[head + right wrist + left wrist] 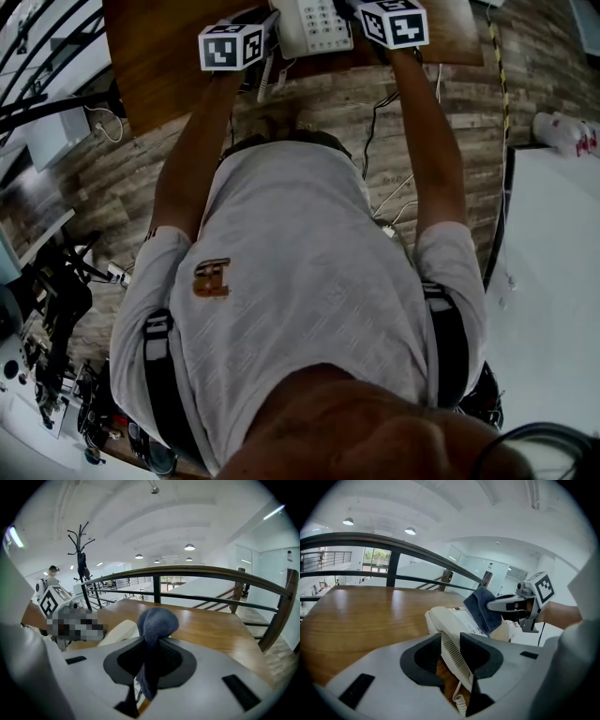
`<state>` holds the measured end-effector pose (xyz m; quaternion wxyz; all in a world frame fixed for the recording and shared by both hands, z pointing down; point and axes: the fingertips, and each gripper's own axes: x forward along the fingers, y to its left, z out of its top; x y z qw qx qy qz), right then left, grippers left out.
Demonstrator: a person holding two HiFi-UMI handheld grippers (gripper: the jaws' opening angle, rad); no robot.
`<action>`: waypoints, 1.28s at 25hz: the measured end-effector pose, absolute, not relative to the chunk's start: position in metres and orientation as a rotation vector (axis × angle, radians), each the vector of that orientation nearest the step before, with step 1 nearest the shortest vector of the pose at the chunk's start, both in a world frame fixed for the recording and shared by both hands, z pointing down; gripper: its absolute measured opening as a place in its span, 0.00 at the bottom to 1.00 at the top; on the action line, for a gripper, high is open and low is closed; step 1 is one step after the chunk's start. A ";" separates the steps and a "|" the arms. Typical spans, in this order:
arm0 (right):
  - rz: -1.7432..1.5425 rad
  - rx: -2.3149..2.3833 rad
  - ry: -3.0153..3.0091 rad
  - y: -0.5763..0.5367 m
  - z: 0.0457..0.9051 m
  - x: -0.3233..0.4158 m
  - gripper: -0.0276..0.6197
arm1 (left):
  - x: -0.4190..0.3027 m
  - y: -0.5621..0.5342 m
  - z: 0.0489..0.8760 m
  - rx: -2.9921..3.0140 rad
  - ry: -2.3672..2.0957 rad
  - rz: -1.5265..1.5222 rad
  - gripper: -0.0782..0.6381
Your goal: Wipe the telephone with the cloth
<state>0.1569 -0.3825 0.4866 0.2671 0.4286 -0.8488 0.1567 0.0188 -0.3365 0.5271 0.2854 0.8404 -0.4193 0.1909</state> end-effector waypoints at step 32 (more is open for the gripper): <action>0.545 1.218 -2.189 -0.348 0.532 0.169 0.15 | 0.021 -0.336 0.529 2.253 -1.119 0.514 0.29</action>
